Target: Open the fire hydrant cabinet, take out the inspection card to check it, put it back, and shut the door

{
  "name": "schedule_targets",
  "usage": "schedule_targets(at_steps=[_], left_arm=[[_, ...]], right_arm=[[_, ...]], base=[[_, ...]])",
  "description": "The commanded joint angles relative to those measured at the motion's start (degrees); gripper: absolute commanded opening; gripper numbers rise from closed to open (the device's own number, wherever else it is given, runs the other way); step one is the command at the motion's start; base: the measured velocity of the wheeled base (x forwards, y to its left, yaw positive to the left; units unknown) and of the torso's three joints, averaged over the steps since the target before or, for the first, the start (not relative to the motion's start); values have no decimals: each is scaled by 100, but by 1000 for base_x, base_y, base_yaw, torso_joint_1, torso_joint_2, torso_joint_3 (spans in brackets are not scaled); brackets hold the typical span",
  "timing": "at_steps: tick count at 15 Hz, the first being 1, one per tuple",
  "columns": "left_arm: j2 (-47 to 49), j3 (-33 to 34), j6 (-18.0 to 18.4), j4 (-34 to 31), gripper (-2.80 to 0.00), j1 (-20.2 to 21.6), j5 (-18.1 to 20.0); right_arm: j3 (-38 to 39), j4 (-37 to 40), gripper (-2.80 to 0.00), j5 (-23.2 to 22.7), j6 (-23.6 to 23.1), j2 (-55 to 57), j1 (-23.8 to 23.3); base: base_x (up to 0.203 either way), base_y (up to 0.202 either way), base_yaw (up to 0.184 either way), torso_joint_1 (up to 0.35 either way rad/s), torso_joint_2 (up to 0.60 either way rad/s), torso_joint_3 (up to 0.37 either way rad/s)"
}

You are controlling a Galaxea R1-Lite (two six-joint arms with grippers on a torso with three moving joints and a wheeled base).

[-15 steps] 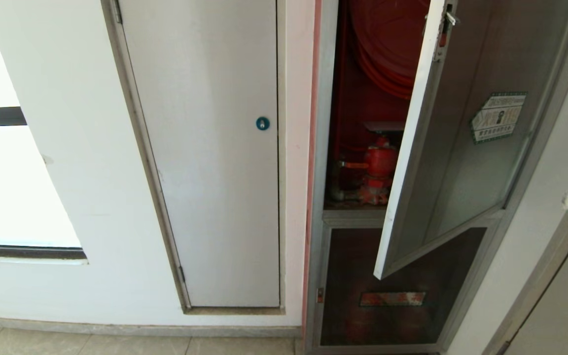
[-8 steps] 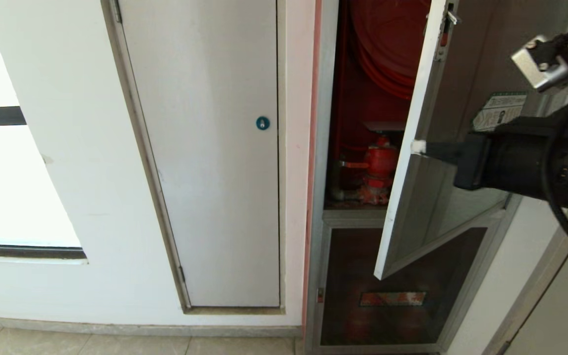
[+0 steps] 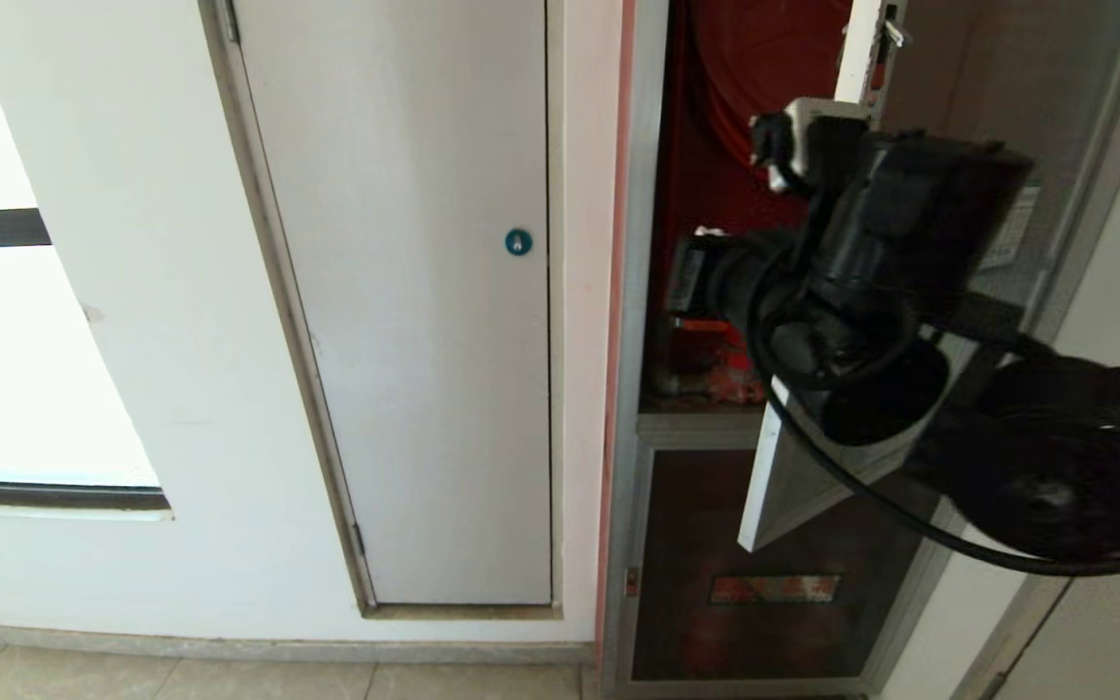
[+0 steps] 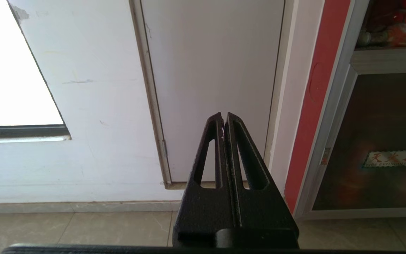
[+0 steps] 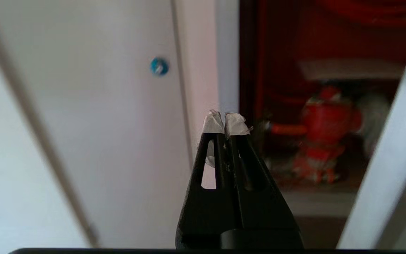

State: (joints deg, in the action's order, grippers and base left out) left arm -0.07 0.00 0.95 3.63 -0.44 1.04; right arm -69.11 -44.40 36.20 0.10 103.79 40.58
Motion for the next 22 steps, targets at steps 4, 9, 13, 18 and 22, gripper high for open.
schedule_targets(at_steps=[4,9,13,18,22], left_arm=[[7,132,1,6,-280,0,1],[7,132,1,6,-280,0,1],[7,132,1,6,-280,0,1],[7,132,1,6,-280,0,1],[7,132,1,6,-280,0,1]], right_arm=[[-1070,-2847,-280,1235,-1717,1780,29],[-1245,-3201,-280,1238,-1664,1867,-450],[-1192,-3415,-280,1300,-1663,1700,-507],[-1019,-3439,-280,1322,-1663,1412,-562],[-853,-3435,-280,1320,-1667,1240,-669]], base=[[0,0,0,0,0,0],[0,0,0,0,0,0],[0,0,0,0,0,0],[0,0,0,0,0,0],[0,0,0,0,0,0]])
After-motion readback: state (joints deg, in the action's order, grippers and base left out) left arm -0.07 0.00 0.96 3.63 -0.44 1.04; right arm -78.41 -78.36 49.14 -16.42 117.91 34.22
